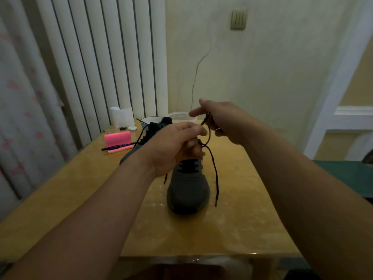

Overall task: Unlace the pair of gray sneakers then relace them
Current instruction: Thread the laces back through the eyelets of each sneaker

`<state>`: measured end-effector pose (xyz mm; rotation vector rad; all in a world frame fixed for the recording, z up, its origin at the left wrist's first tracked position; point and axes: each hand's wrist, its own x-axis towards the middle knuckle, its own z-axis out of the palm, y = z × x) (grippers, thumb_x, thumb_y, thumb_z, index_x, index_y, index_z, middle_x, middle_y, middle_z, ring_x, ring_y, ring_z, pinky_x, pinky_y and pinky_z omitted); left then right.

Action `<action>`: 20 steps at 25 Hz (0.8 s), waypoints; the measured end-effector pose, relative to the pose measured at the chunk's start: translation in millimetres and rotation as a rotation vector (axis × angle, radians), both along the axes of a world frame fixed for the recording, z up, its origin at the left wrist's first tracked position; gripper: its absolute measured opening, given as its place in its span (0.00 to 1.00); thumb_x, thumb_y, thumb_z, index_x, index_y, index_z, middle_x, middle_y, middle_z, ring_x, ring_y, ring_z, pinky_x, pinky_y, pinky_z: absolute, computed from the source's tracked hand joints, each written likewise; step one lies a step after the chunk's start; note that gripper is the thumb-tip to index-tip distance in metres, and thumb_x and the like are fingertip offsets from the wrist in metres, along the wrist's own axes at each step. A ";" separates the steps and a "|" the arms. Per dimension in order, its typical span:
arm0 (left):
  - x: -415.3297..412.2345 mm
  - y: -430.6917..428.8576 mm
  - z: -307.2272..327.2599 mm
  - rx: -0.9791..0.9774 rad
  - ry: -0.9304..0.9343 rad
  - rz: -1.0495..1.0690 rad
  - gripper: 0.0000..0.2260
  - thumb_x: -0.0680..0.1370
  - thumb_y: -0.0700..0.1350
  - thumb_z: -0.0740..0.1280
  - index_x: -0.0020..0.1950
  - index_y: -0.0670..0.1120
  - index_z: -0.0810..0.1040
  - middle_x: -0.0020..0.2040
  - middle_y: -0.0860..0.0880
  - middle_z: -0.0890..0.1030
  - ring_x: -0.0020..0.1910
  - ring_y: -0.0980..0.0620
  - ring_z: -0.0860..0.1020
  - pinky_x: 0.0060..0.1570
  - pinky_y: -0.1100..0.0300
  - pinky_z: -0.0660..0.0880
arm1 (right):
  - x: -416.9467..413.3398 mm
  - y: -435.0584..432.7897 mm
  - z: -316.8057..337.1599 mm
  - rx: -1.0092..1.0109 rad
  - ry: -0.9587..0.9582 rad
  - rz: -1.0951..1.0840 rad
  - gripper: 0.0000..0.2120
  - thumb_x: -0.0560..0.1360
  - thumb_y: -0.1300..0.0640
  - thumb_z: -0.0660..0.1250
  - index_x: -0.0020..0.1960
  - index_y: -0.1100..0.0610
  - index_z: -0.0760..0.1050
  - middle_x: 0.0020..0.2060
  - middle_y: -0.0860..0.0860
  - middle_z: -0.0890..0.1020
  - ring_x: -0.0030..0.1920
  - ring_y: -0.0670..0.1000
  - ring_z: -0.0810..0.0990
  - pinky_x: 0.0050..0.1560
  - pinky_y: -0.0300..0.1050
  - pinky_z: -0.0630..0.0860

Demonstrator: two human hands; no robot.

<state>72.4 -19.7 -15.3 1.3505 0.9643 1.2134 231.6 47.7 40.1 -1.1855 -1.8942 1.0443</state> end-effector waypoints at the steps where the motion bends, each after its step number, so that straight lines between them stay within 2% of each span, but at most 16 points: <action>1: -8.3 2.6 -3.7 0.003 0.012 0.075 0.10 0.87 0.48 0.62 0.55 0.43 0.80 0.33 0.50 0.70 0.34 0.50 0.74 0.46 0.50 0.79 | 3.4 4.8 -6.1 -0.037 -0.001 -0.026 0.24 0.86 0.41 0.56 0.53 0.54 0.86 0.41 0.51 0.76 0.40 0.50 0.73 0.42 0.45 0.70; 2: -17.1 6.3 -7.2 0.014 0.051 0.160 0.11 0.87 0.49 0.63 0.52 0.44 0.79 0.32 0.51 0.69 0.32 0.51 0.71 0.42 0.51 0.76 | 7.0 8.7 -12.1 -0.052 -0.063 -0.066 0.24 0.86 0.42 0.57 0.51 0.57 0.85 0.39 0.52 0.78 0.39 0.50 0.73 0.40 0.45 0.70; 4: -31.3 12.8 -10.8 0.051 0.240 0.308 0.14 0.86 0.53 0.63 0.47 0.46 0.78 0.30 0.53 0.69 0.30 0.53 0.68 0.39 0.51 0.72 | 11.9 15.5 -23.9 0.086 -0.405 -0.176 0.25 0.85 0.41 0.58 0.50 0.59 0.84 0.41 0.52 0.81 0.41 0.51 0.78 0.44 0.46 0.77; 5: -36.1 16.2 -11.1 0.078 0.374 0.342 0.15 0.86 0.55 0.64 0.46 0.46 0.79 0.29 0.55 0.71 0.29 0.54 0.69 0.38 0.52 0.71 | 11.3 19.5 -28.4 0.257 -0.583 -0.247 0.24 0.83 0.39 0.60 0.54 0.59 0.82 0.45 0.53 0.82 0.46 0.53 0.80 0.50 0.50 0.80; 6: -37.4 19.2 -9.8 0.111 0.512 0.350 0.16 0.85 0.57 0.64 0.45 0.48 0.80 0.29 0.56 0.73 0.29 0.56 0.71 0.36 0.56 0.72 | 7.5 21.4 -29.7 0.482 -0.668 -0.306 0.21 0.82 0.40 0.62 0.59 0.57 0.79 0.51 0.53 0.82 0.52 0.54 0.80 0.56 0.55 0.79; 7: -36.9 23.0 -7.3 0.151 0.630 0.344 0.16 0.85 0.57 0.63 0.44 0.49 0.82 0.31 0.55 0.76 0.30 0.57 0.72 0.35 0.58 0.71 | 0.1 18.1 -28.1 0.690 -0.622 -0.295 0.18 0.80 0.44 0.64 0.64 0.55 0.76 0.58 0.52 0.80 0.59 0.55 0.78 0.61 0.55 0.77; 8: -34.6 26.3 -3.2 0.185 0.705 0.326 0.16 0.86 0.57 0.63 0.45 0.50 0.83 0.33 0.55 0.77 0.30 0.59 0.72 0.34 0.59 0.71 | -8.8 16.2 -25.4 0.800 -0.539 -0.204 0.20 0.79 0.49 0.65 0.69 0.53 0.73 0.64 0.52 0.78 0.64 0.54 0.75 0.65 0.52 0.74; 9: -33.1 31.6 -0.1 0.196 0.719 0.293 0.16 0.86 0.55 0.62 0.46 0.50 0.83 0.34 0.55 0.78 0.29 0.60 0.72 0.34 0.59 0.70 | -17.0 16.1 -22.7 0.764 -0.424 -0.070 0.23 0.79 0.54 0.65 0.74 0.53 0.70 0.68 0.52 0.76 0.67 0.53 0.74 0.66 0.49 0.73; 10: -32.1 35.6 2.5 0.184 0.677 0.246 0.15 0.87 0.53 0.61 0.48 0.50 0.82 0.34 0.56 0.78 0.29 0.61 0.72 0.34 0.60 0.70 | -25.7 14.1 -20.1 0.593 -0.300 0.059 0.24 0.81 0.56 0.65 0.76 0.52 0.67 0.69 0.52 0.76 0.66 0.51 0.76 0.64 0.46 0.75; 11: -32.5 38.9 4.5 0.162 0.616 0.207 0.13 0.88 0.50 0.60 0.51 0.49 0.81 0.33 0.57 0.78 0.29 0.62 0.72 0.34 0.60 0.70 | -32.1 15.8 -21.7 0.386 -0.210 0.151 0.22 0.83 0.57 0.63 0.76 0.52 0.67 0.66 0.52 0.79 0.61 0.50 0.80 0.59 0.44 0.79; 12: -35.3 43.9 4.4 0.148 0.574 0.202 0.10 0.88 0.48 0.59 0.53 0.50 0.79 0.34 0.57 0.78 0.30 0.60 0.73 0.35 0.60 0.71 | -35.7 20.9 -25.8 0.262 -0.181 0.180 0.18 0.84 0.57 0.62 0.73 0.52 0.71 0.59 0.52 0.82 0.55 0.49 0.83 0.51 0.43 0.82; 13: -39.9 49.0 3.5 0.155 0.562 0.227 0.08 0.87 0.47 0.59 0.55 0.50 0.77 0.35 0.54 0.78 0.32 0.57 0.74 0.36 0.57 0.71 | -36.4 24.7 -29.3 0.261 -0.215 0.153 0.13 0.85 0.56 0.63 0.68 0.53 0.75 0.52 0.51 0.84 0.49 0.48 0.85 0.46 0.42 0.83; 15: -51.6 59.4 -2.0 0.189 0.532 0.290 0.05 0.87 0.47 0.60 0.57 0.50 0.75 0.38 0.50 0.76 0.35 0.53 0.73 0.38 0.52 0.72 | -34.1 33.3 -38.0 0.337 -0.279 0.093 0.08 0.84 0.53 0.64 0.59 0.52 0.80 0.46 0.48 0.85 0.46 0.46 0.84 0.45 0.42 0.81; 18: -60.1 68.7 -8.3 0.267 0.443 0.297 0.04 0.86 0.45 0.62 0.58 0.46 0.75 0.38 0.48 0.80 0.37 0.53 0.77 0.41 0.52 0.76 | -32.0 40.5 -44.2 0.353 -0.251 0.144 0.10 0.83 0.46 0.65 0.53 0.49 0.84 0.43 0.49 0.85 0.44 0.48 0.83 0.46 0.45 0.80; 20: -60.2 75.1 -13.9 0.310 0.408 0.325 0.06 0.86 0.47 0.63 0.57 0.46 0.76 0.37 0.47 0.80 0.37 0.52 0.77 0.40 0.55 0.77 | -34.3 46.6 -47.9 0.351 -0.204 0.139 0.10 0.83 0.47 0.66 0.52 0.49 0.84 0.43 0.49 0.85 0.39 0.46 0.82 0.41 0.44 0.79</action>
